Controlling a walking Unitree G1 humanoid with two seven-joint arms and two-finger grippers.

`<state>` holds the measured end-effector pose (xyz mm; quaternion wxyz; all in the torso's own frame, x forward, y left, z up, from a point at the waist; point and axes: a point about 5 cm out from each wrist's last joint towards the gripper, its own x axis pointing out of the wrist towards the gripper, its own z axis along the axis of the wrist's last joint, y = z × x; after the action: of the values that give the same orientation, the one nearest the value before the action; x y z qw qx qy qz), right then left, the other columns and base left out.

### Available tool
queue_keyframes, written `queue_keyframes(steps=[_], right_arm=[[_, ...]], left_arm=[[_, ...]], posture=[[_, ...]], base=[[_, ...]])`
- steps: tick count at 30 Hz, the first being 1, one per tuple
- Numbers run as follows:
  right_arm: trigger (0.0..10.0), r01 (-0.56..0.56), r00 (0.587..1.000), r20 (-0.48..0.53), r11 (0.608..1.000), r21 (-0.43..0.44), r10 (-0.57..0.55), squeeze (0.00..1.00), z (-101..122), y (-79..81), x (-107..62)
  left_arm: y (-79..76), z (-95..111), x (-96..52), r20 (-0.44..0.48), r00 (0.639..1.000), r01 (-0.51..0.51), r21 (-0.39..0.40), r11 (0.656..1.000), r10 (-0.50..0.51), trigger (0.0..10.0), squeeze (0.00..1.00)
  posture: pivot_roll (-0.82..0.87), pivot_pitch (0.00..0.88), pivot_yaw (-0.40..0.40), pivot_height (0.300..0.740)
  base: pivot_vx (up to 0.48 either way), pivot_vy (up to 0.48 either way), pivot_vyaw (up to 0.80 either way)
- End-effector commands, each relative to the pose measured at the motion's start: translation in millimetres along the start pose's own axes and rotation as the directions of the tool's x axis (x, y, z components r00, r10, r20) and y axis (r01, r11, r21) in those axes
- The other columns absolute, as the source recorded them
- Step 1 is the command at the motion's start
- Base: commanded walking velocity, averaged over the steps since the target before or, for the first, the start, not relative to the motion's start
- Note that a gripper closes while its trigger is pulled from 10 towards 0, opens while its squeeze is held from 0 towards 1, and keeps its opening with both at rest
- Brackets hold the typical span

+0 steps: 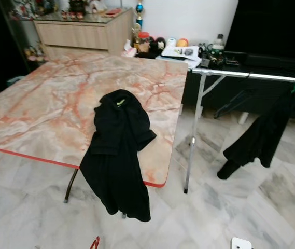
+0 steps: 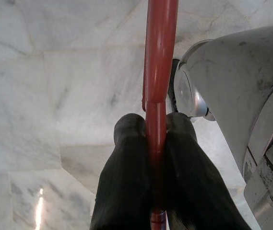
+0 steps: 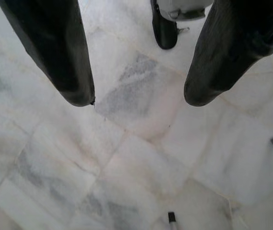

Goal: Hang hanger

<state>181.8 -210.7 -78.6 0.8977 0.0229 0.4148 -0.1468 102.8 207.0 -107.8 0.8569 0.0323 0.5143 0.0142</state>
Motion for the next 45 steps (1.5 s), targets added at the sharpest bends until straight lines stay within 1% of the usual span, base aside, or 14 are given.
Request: queue_keyframes(steps=[1,15,19,21,22,25,26,29,30,34,39,41,43,45], right_arm=[[10.0,-0.008,1.0,-0.011,1.0,-0.009,0.008,0.0,-4,2.1,-0.8],[10.0,-0.033,0.999,0.031,0.999,-0.023,0.034,0.0,2,6.9,-0.3],[10.0,-0.07,0.992,0.097,0.994,-0.079,0.078,0.0,19,13.4,2.0],[10.0,-0.123,0.979,0.134,0.972,-0.199,0.152,0.0,30,21.4,2.8],[10.0,-0.123,0.979,0.134,0.972,-0.199,0.152,0.0,30,21.4,2.8],[10.0,-0.207,0.93,0.208,0.9,-0.383,0.303,0.0,54,33.2,1.9],[10.0,-0.208,0.926,0.216,0.896,-0.391,0.309,0.0,57,32.4,2.1],[10.0,-0.175,0.904,0.264,0.854,-0.49,0.337,0.0,75,28.1,2.3],[10.0,-0.175,0.904,0.264,0.854,-0.49,0.337,0.0,75,28.1,2.3],[10.0,-0.163,0.875,0.267,0.765,-0.623,0.404,0.0,88,27.3,1.3],[10.0,-0.164,0.862,0.273,0.744,-0.648,0.427,0.0,91,28.7,0.2],[10.0,-0.179,0.848,0.27,0.725,-0.665,0.457,0.0,92,31.4,-1.0],[10.0,-0.242,0.81,0.232,0.667,-0.705,0.539,0.0,92,38.7,-4.0],[10.0,-0.337,0.757,0.138,0.562,-0.755,0.639,0.0,88,46.8,-7.9]], left_arm=[[-6.1,-6,-0.8,-0.019,1.0,0.02,0.019,1.0,-0.02,10.0,0.0],[-5.2,-6,-1.0,-0.021,1.0,0.014,0.009,1.0,-0.014,10.0,0.0],[-5.6,-4,-0.8,-0.008,0.999,0.032,0.065,0.997,-0.032,10.0,0.0],[-6.9,0,-0.3,0.006,0.998,0.057,0.163,0.985,-0.059,10.0,0.0],[-6.9,0,-0.3,0.006,0.998,0.057,0.163,0.985,-0.059,10.0,0.0],[-11.1,7,1.1,0.008,0.993,0.102,0.443,0.891,-0.117,10.0,0.0],[-11.4,8,1.3,0.007,0.993,0.103,0.467,0.878,-0.12,10.0,0.0],[7.8,94,5.3,0.2,0.954,0.074,0.566,0.821,-0.224,10.0,0.0],[7.8,94,5.3,0.2,0.954,0.074,0.566,0.821,-0.224,10.0,0.0],[6.5,119,3.6,0.254,0.934,0.025,0.653,0.757,-0.25,10.0,0.0],[0.3,130,2.0,0.257,0.916,0.039,0.706,0.707,-0.307,10.0,0.0],[-3.7,133,0.0,0.244,0.901,0.06,0.748,0.661,-0.358,10.0,0.0],[-8.1,136,-3.4,0.193,0.883,0.074,0.843,0.534,-0.428,10.0,0.0],[-9.3,139,-6.9,0.147,0.867,0.089,0.895,0.438,-0.476,10.0,0.0]], posture=[[0.08,0.062,0.003,0.74],[0.08,0.063,0.007,0.74],[0.08,0.053,0.013,0.74],[0.07,0.047,0.015,0.74],[0.07,0.047,0.015,0.74],[0.08,0.042,0.015,0.74],[0.08,0.042,0.015,0.74],[0.07,0.03,0.02,0.74],[0.07,0.03,0.02,0.74],[0.07,0.025,0.023,0.74],[0.08,0.041,0.022,0.74],[0.08,0.047,0.023,0.74],[0.08,0.049,0.023,0.74],[0.08,0.055,0.025,0.74]], base=[[0.0,-0.48,-0.78],[0.0,-0.034,-0.57],[0.0,0.0,0.0],[0.0,0.0,0.0],[0.0,0.0,0.0],[0.0,0.0,0.0],[0.0,0.0,0.0],[0.0,0.0,0.0],[0.0,0.0,0.0],[0.0,0.0,0.0],[0.0,0.0,0.0],[0.0,0.0,0.0],[0.0,0.0,0.0],[0.0,0.0,0.0]])
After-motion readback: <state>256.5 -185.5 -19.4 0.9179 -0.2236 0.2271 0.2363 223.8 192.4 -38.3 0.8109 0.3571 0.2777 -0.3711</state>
